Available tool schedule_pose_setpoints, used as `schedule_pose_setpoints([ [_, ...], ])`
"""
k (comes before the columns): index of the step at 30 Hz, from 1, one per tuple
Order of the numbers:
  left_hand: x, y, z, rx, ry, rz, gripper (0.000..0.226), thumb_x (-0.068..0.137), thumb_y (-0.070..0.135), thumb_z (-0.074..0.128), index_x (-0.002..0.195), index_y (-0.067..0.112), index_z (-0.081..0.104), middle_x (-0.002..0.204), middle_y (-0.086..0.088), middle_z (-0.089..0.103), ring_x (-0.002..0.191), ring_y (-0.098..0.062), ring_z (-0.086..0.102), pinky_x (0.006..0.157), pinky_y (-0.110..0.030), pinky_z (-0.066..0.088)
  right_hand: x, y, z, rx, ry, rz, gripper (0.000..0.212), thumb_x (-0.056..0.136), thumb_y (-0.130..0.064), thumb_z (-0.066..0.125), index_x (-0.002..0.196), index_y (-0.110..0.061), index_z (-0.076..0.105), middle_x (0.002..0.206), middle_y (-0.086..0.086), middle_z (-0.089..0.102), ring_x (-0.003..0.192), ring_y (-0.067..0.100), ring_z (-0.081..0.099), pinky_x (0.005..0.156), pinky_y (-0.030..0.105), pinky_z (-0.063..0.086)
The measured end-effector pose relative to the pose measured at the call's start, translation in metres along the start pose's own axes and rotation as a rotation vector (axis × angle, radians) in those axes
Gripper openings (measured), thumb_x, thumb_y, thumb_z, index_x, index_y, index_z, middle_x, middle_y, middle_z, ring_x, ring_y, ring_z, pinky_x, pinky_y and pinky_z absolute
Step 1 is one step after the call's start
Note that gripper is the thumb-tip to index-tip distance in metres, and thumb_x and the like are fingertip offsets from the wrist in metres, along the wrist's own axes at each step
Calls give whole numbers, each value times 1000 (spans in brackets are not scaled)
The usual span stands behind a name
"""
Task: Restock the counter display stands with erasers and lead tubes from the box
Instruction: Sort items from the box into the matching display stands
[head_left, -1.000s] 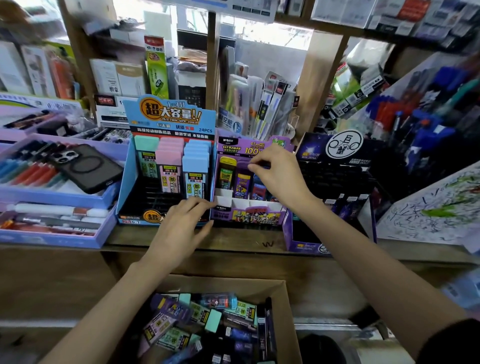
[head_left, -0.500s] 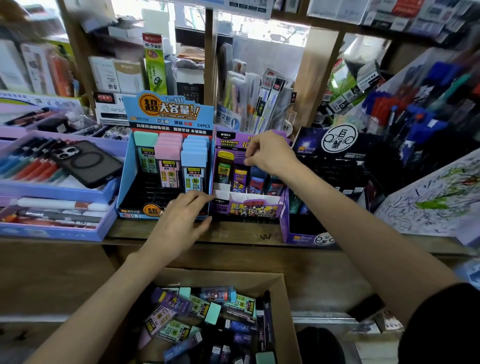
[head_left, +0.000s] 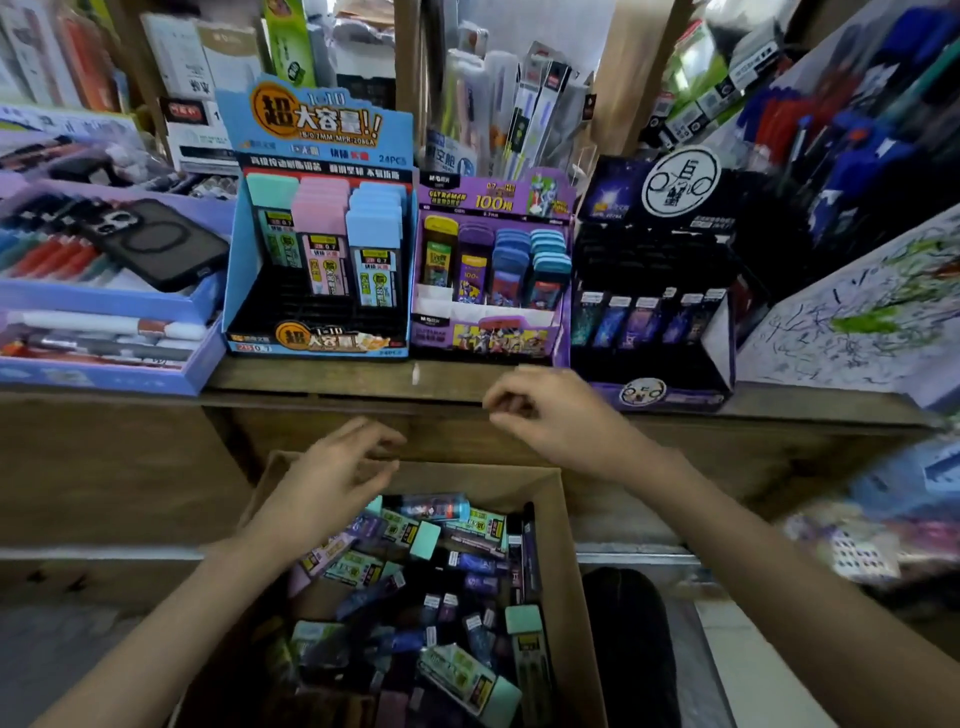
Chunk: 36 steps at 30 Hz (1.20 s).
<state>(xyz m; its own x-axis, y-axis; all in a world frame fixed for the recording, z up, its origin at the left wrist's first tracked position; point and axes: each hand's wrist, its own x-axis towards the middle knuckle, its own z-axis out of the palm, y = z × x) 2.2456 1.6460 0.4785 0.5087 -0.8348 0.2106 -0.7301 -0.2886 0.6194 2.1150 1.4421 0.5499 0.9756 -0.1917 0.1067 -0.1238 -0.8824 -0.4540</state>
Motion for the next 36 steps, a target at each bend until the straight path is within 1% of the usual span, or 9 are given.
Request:
schedule_pose_setpoints([
  [4,-30,-32,47,19,-152,-156,26,89,16,62,114,11,61,111,-3,59,104,-17,58,89,-32,46,-25,33,78,103,-195,216,15,91,-17,59,104,-15,65,103,0,65,89,6,55,82,22,46],
  [10,-71,-79,95,28,-300,-320,30,89,18,63,117,8,60,121,-11,57,116,-24,52,94,-25,36,-54,66,170,206,-435,505,18,89,-22,62,105,-13,62,108,4,63,100,18,60,81,28,47],
  [12,-82,-91,101,58,-363,-382,37,88,24,63,122,9,56,126,-11,53,120,-24,48,99,-26,34,-65,69,189,220,-583,541,34,86,-30,67,112,-11,58,114,6,60,102,21,58,84,32,46],
  [15,-99,-102,109,28,-458,-430,46,85,27,67,124,8,52,123,-14,52,117,-25,47,95,-25,34,-83,66,212,223,-767,513,64,80,-41,70,132,-14,44,131,7,49,113,22,52,94,34,46],
  [19,-114,-104,125,-16,-456,-446,47,84,26,69,124,7,52,122,-14,53,115,-26,49,94,-27,37,-102,59,236,183,-611,497,79,78,-41,72,141,-20,28,144,6,27,127,26,40,101,36,39],
  [23,-107,-106,136,131,-377,-413,56,82,42,67,127,13,52,123,-12,49,116,-27,46,98,-30,36,-111,52,254,302,-304,681,69,75,-30,76,130,-18,35,133,10,35,117,27,47,95,31,40],
  [25,-101,-105,139,133,-361,-395,67,77,48,70,132,16,49,128,-10,45,119,-26,44,99,-31,34,-113,48,262,340,-199,754,66,74,-31,76,126,-17,38,132,10,35,120,28,44,98,34,39],
  [30,-93,-97,159,155,-441,-376,89,71,54,73,141,18,34,133,-8,36,123,-25,33,100,-32,29,-106,40,277,288,-135,799,65,80,-41,67,132,-12,42,134,13,30,124,31,33,102,37,33],
  [36,-85,-97,172,199,-418,-439,73,72,49,73,130,17,44,127,-8,41,118,-25,34,97,-31,30,-88,35,279,386,-184,741,36,85,-19,59,119,-10,53,123,15,41,116,31,41,95,31,38],
])
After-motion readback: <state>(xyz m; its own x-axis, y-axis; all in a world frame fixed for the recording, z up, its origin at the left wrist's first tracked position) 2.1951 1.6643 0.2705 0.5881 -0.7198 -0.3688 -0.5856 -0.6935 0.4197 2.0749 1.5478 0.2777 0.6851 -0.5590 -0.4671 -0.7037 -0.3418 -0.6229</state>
